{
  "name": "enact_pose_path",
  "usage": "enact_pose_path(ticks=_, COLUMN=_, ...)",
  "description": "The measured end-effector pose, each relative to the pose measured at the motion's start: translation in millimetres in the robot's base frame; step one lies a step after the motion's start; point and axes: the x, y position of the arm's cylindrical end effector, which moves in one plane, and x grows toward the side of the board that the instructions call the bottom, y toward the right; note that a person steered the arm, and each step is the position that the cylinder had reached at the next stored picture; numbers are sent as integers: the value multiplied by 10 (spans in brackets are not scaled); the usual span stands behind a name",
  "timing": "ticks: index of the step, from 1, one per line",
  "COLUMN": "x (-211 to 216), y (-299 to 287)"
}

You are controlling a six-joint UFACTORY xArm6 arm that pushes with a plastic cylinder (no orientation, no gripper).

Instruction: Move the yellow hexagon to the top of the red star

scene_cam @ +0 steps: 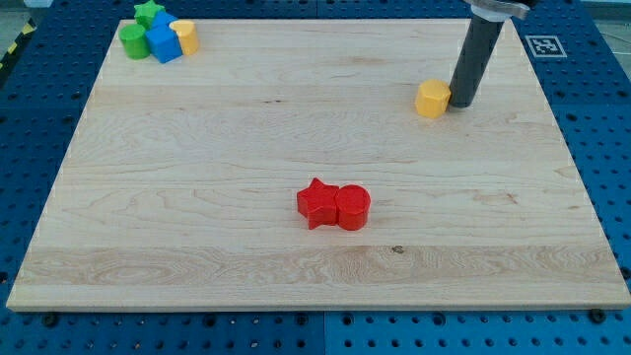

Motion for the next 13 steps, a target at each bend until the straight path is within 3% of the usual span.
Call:
enact_pose_path(ticks=3, x=0, y=-544)
enact_pose_path(ticks=13, x=38, y=-1258)
